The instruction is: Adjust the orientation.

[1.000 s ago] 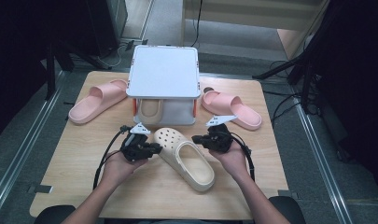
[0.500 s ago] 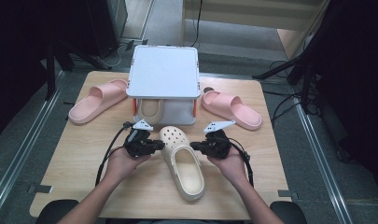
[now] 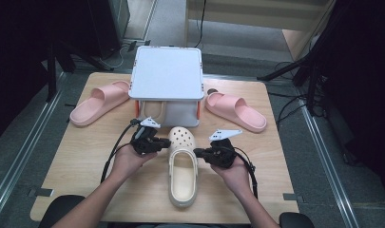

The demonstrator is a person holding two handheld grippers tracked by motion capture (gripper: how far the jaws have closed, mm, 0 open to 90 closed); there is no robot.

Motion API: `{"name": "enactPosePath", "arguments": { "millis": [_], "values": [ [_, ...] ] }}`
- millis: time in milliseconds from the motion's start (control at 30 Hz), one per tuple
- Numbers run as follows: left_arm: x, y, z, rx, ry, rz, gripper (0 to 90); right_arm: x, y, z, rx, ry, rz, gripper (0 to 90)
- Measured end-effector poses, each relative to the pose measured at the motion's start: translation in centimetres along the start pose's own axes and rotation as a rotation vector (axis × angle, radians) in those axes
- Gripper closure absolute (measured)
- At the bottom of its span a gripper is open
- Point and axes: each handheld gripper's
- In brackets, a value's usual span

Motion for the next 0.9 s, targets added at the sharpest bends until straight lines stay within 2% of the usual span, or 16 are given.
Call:
{"name": "enactPosePath", "arguments": {
  "millis": [133,267,333,433,533,633,800,900],
  "values": [
    [0.2,-0.3,-0.2,-0.001,0.007,0.001,80.9,0.0,0.2,0.1,-0.012,0.004,-0.009,86.9],
    [0.3,-0.6,-0.1,0.005,0.022,0.002,79.2,0.0,0.2,0.3,-0.002,0.021,-0.003,85.8],
    [0.3,-0.8,0.1,0.002,0.029,-0.003,78.9,0.0,0.2,0.6,-0.014,0.035,0.002,85.7],
    [0.0,-1.1,0.6,0.002,0.041,-0.014,79.0,0.1,0.1,1.5,-0.044,0.035,-0.021,82.8],
    [-0.3,-1.5,1.2,-0.010,0.064,-0.020,79.0,0.6,0.1,2.3,-0.069,0.030,-0.033,80.6],
    [-0.6,-1.9,1.8,-0.006,0.057,-0.043,79.1,1.2,0.2,3.0,-0.083,0.019,-0.033,79.2],
    [-0.3,-2.3,3.3,-0.026,0.062,-0.036,79.2,2.4,0.5,4.0,-0.100,0.021,-0.037,72.4],
    [0.1,-2.4,4.0,-0.027,0.051,-0.034,79.4,2.8,1.0,4.1,-0.107,0.019,-0.052,67.7]
  ]
}}
Point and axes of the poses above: each handheld gripper's, and its own axes: z roughly backward along the jaws, y roughly out of its underside, x roughly to its left, and after that the axes turned 4 degrees about x, right-handed
